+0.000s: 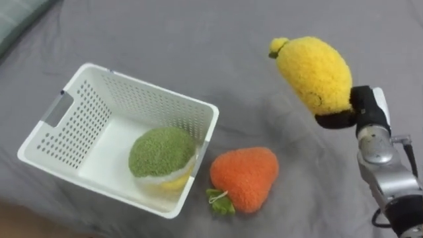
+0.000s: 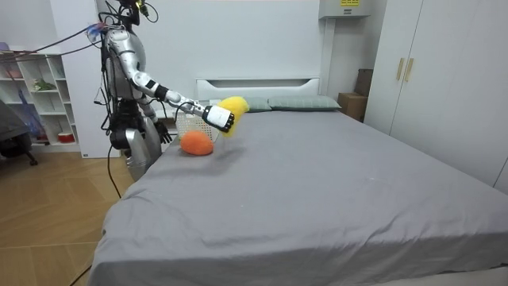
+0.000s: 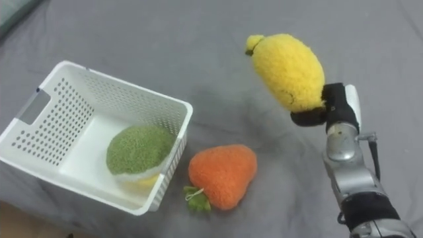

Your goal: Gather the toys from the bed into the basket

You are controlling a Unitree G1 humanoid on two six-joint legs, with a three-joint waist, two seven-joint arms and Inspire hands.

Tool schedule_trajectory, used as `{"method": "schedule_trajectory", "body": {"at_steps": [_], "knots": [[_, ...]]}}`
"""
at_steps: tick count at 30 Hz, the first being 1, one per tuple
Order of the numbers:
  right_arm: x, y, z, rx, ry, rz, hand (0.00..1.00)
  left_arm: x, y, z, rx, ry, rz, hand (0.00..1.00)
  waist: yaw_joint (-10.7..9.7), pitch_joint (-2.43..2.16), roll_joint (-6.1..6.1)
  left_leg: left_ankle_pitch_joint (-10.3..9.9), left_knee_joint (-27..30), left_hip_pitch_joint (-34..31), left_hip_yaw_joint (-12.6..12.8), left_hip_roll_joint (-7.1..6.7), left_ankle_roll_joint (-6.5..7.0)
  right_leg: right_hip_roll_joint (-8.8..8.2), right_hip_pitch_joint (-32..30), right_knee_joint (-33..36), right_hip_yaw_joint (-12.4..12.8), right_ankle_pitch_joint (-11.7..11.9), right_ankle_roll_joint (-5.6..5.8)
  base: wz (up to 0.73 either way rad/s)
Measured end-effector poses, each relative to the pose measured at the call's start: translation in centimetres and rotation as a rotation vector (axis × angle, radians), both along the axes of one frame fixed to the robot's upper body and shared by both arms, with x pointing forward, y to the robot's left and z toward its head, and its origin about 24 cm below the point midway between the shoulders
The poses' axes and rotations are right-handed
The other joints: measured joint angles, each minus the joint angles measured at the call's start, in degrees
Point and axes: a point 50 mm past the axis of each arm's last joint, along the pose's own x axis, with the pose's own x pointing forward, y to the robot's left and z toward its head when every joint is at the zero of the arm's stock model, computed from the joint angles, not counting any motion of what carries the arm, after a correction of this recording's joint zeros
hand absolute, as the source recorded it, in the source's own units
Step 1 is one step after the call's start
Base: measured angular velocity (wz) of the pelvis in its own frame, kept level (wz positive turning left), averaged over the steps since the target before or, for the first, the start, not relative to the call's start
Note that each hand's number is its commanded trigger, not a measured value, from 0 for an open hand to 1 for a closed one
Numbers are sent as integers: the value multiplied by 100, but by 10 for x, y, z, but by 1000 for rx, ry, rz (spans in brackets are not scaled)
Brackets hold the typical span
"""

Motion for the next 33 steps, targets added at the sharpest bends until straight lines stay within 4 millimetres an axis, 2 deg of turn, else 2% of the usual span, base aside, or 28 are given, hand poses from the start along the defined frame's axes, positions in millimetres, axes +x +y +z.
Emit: {"method": "schedule_trajectory", "body": {"at_steps": [3, 6, 9, 14, 19, 26, 29, 33], "knots": [[-2, 12, 11, 12, -65, 53, 100, -4, 1, -1, -1, 9, 7, 0, -3, -53, -61, -3, -28, 167, 21, 7, -4, 24, 196, -101, 55, 2, 1, -3], [-10, 22, 14, 0, -97, 106, 100, -8, 2, -1, -6, 15, 16, 0, -9, -64, -69, -13, -53, 355, -4, 2, -7, 48, 417, -190, 53, 20, 20, 1], [-16, 30, 17, 11, -115, 145, 100, -11, 3, 0, -6, 11, 20, 0, -3, -62, -66, -16, -88, 456, -5, 0, -7, 68, 500, -185, 43, 21, 22, 0], [-17, 47, 34, 31, -184, 229, 100, -12, -3, -2, -14, 15, 7, 0, -3, -34, -11, -21, -96, 523, -10, 0, -5, 65, 577, -184, -20, 22, 24, 0], [-17, 66, 48, 35, -234, 322, 100, -13, -5, -3, -25, 24, 0, 0, 72, -31, -3, -26, -138, 627, 5, 4, -8, 85, 642, -182, 80, 21, 24, -3], [-19, 81, 63, -22, -252, 437, 100, -12, -5, -2, -17, 28, -15, 0, 195, -28, -62, -28, -153, 633, 2, 4, -9, 90, 637, -185, 91, 21, 25, 0], [-22, 91, 74, -82, -276, 495, 100, -12, -3, -2, -9, 26, -11, 0, 236, -2, -108, -29, -155, 629, -1, 5, -9, 91, 632, -188, 95, 21, 24, 0], [-25, 113, 80, -107, -293, 598, 100, -7, -4, -1, -11, 16, -16, 0, 366, -12, -160, -31, -156, 631, -36, 3, -12, 97, 645, -188, 92, 21, 24, 2]]}}
